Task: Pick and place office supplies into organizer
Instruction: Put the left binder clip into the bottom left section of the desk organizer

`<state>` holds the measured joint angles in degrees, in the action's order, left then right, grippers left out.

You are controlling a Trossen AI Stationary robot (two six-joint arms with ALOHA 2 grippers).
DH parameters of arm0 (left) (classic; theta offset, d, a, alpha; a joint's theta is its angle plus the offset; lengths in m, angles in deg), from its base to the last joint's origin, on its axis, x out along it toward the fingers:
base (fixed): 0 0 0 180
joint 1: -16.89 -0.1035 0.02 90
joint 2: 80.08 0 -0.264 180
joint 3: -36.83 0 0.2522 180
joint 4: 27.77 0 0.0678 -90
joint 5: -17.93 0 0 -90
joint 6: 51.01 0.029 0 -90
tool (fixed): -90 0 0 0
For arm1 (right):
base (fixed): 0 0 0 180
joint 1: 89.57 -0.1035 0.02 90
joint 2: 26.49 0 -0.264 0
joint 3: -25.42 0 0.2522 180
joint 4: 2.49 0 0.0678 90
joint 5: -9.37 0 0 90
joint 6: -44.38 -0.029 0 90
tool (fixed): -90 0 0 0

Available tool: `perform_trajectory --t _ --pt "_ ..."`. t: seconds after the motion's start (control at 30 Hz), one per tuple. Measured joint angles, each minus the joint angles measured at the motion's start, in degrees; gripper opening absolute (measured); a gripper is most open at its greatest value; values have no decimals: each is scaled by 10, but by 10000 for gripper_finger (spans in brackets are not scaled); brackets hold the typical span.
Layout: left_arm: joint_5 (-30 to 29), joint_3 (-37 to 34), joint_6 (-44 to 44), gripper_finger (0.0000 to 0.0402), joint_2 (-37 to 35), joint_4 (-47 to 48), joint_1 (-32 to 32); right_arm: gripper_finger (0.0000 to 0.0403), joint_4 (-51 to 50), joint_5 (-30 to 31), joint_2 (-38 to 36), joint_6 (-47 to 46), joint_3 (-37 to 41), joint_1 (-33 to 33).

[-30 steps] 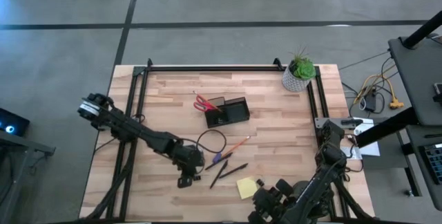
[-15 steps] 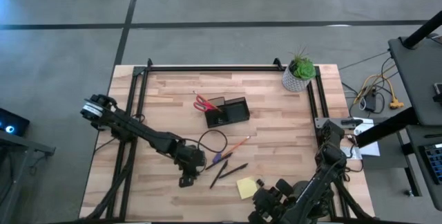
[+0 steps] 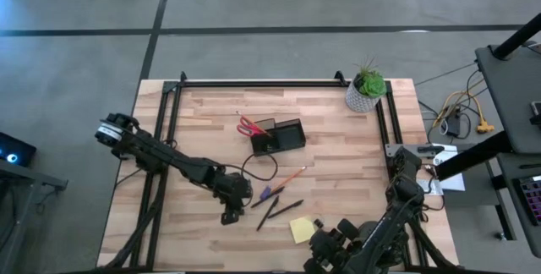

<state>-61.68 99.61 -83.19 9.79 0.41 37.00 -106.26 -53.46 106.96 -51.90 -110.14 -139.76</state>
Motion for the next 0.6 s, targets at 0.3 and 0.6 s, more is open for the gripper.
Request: perform_trajectory --t 0.3,0.6 --pt "-24 -4 11 104 0 33 -6 151 0 0 0 -1 0 0" --pt "18 -24 10 104 0 26 -6 151 0 0 0 3 4 0"
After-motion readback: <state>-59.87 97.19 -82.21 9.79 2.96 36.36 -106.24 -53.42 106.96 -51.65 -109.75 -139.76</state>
